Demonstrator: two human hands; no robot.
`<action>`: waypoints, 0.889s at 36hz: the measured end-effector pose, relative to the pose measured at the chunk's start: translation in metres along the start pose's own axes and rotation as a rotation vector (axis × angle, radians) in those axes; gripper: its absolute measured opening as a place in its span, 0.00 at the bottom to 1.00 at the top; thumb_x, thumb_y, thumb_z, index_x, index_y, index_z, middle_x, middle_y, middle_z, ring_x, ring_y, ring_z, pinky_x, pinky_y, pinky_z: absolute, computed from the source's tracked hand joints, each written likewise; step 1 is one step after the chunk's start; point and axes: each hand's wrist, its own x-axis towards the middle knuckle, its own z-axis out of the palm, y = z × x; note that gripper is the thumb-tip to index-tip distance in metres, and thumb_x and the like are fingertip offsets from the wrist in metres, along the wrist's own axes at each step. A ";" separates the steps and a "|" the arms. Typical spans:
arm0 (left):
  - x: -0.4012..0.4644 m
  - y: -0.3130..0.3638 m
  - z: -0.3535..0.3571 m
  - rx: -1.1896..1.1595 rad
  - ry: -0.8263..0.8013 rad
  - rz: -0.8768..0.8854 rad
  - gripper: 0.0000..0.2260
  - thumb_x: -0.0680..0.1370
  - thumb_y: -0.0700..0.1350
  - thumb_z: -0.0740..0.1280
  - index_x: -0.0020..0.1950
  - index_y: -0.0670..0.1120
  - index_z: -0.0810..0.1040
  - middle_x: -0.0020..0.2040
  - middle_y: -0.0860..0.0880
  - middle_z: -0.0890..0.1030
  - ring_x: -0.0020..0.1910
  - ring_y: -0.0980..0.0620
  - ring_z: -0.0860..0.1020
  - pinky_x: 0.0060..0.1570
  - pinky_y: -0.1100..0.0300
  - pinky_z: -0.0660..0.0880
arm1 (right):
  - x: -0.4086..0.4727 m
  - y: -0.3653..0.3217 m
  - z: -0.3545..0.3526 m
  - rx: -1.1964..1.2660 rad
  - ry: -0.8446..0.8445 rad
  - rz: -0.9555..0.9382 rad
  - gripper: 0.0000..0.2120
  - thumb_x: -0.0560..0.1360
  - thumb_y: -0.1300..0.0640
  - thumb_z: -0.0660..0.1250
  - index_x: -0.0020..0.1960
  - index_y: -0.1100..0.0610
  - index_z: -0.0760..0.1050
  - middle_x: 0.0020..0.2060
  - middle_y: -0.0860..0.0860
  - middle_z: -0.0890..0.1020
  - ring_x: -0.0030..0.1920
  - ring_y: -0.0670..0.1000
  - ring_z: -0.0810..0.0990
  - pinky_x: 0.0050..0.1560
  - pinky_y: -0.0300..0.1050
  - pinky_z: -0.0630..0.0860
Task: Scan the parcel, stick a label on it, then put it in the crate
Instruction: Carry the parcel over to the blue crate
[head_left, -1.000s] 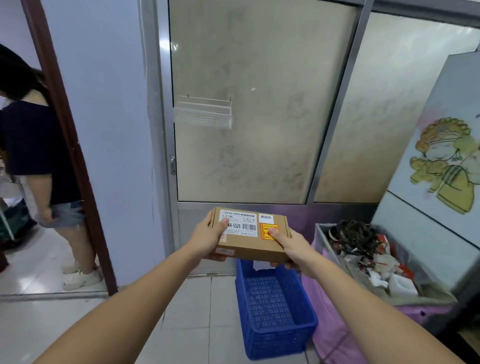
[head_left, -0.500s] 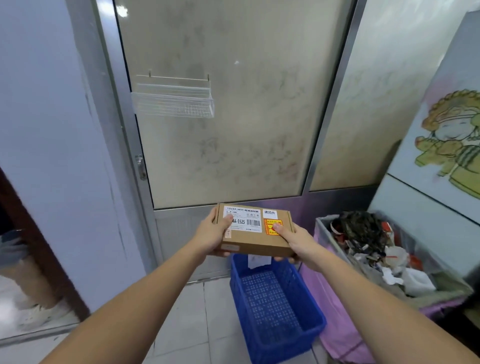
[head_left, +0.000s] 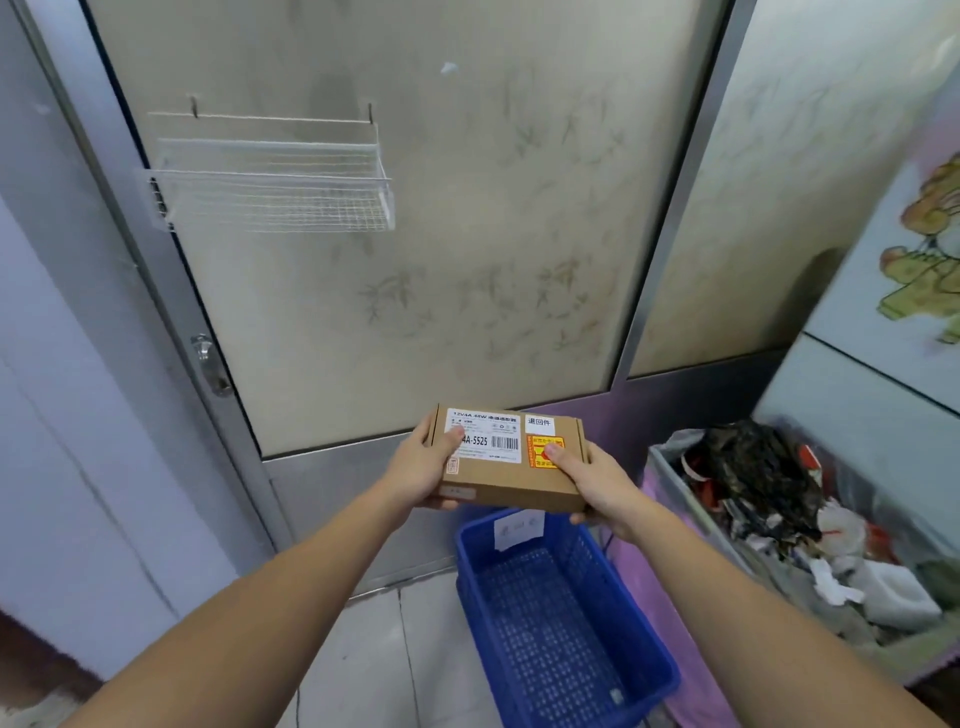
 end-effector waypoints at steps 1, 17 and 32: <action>0.012 0.002 0.001 0.007 -0.018 0.003 0.19 0.80 0.62 0.68 0.69 0.62 0.73 0.46 0.55 0.89 0.41 0.46 0.89 0.32 0.50 0.84 | 0.009 -0.001 -0.002 0.009 0.009 0.009 0.18 0.76 0.35 0.69 0.61 0.40 0.73 0.52 0.49 0.86 0.48 0.52 0.86 0.29 0.40 0.79; 0.213 0.024 0.030 0.176 -0.364 0.043 0.14 0.83 0.59 0.65 0.68 0.62 0.71 0.48 0.56 0.89 0.43 0.51 0.88 0.34 0.50 0.85 | 0.133 0.013 -0.024 0.137 0.267 0.177 0.28 0.74 0.34 0.70 0.70 0.42 0.71 0.58 0.49 0.84 0.55 0.54 0.84 0.36 0.43 0.83; 0.336 -0.013 0.170 0.260 -0.600 -0.138 0.24 0.81 0.59 0.68 0.70 0.47 0.69 0.57 0.47 0.86 0.49 0.48 0.87 0.38 0.49 0.86 | 0.187 0.107 -0.088 0.393 0.605 0.334 0.30 0.76 0.38 0.71 0.70 0.52 0.66 0.62 0.52 0.80 0.56 0.54 0.84 0.36 0.45 0.84</action>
